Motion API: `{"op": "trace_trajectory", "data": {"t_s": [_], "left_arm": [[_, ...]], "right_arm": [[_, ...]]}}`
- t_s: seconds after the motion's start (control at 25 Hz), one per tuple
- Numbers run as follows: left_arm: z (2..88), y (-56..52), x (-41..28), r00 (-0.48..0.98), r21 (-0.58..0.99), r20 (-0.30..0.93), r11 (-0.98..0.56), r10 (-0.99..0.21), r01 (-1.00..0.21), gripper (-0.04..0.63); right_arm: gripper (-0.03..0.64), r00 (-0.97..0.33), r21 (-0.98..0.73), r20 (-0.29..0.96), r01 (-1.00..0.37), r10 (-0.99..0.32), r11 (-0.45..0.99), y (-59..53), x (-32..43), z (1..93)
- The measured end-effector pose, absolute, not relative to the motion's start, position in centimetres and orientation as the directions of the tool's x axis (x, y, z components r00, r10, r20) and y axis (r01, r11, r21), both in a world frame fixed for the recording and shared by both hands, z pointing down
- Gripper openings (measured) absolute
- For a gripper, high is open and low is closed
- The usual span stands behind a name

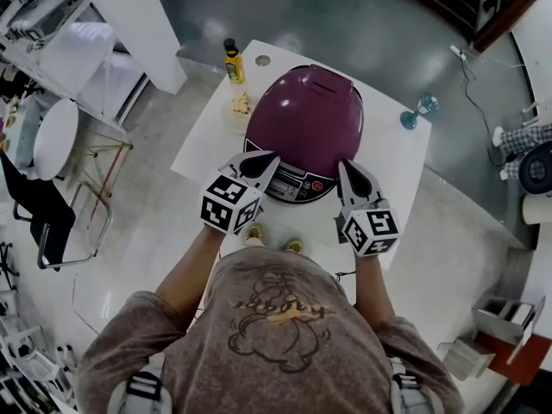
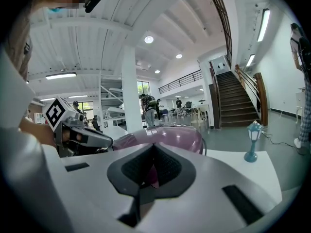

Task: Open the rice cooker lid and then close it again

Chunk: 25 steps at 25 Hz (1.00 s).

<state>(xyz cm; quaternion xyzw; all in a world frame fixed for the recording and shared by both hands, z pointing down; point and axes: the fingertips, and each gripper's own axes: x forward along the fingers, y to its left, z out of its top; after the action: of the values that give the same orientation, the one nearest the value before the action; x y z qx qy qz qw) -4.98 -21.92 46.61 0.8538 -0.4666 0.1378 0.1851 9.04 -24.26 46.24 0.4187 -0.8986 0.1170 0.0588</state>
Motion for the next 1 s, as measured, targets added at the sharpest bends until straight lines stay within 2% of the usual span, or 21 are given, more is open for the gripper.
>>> {"op": "trace_trajectory", "data": {"t_s": [1.0], "left_arm": [[46.83, -21.85, -5.01, 0.54, 0.183, 0.44, -0.517, -0.718, -0.836, 0.018]], "right_arm": [[0.003, -0.651, -0.16, 0.223, -0.759, -0.726, 0.632, -24.79, 8.38, 46.93]]}}
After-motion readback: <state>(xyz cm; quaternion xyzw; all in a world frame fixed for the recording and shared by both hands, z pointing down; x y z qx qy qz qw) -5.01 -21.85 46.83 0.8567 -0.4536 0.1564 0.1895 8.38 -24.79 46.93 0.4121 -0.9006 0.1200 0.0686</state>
